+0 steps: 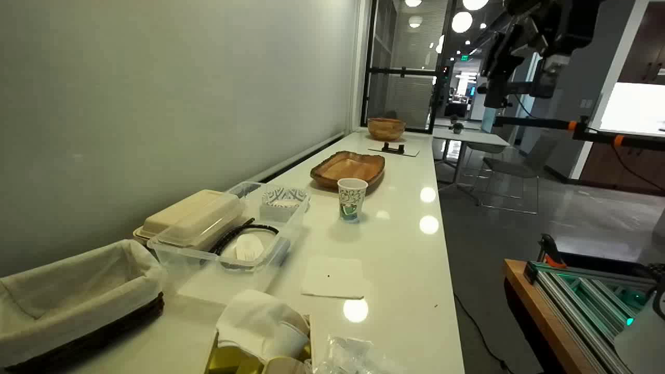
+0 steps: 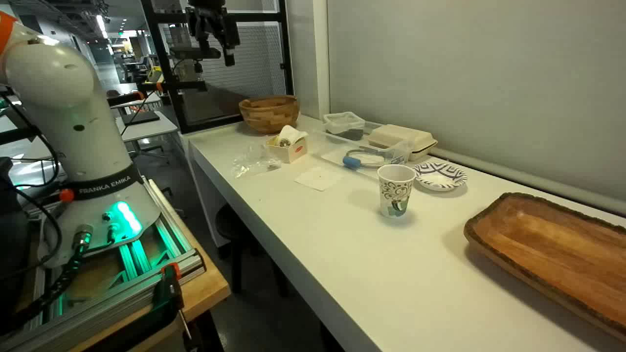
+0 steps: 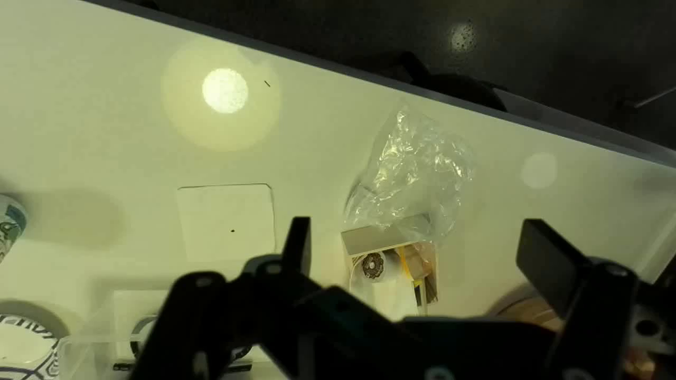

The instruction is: Remove the wooden block out of the box

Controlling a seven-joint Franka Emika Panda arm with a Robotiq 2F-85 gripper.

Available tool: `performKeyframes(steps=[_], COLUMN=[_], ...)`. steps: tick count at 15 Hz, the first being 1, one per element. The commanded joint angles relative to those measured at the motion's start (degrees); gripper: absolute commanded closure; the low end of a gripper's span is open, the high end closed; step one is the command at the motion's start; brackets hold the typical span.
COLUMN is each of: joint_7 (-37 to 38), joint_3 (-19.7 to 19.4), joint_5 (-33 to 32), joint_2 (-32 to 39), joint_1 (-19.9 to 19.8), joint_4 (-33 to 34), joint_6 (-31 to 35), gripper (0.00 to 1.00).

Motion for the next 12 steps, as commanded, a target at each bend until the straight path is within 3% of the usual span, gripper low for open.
performKeyframes(steps=[1,8,12], joint_7=[-0.1,-0.1,-7.6], joint_3=[0.1,0.1,-1.0], joint_5=[0.1,0.1,3.0], joint_2=[0.1,0.1,5.0], joint_1=[-0.1,-0.1,6.2], joint_4=[0.1,0.1,-1.9], joint_6=[-0.1,-0.1,5.5], gripper=[0.0,0.0,0.0])
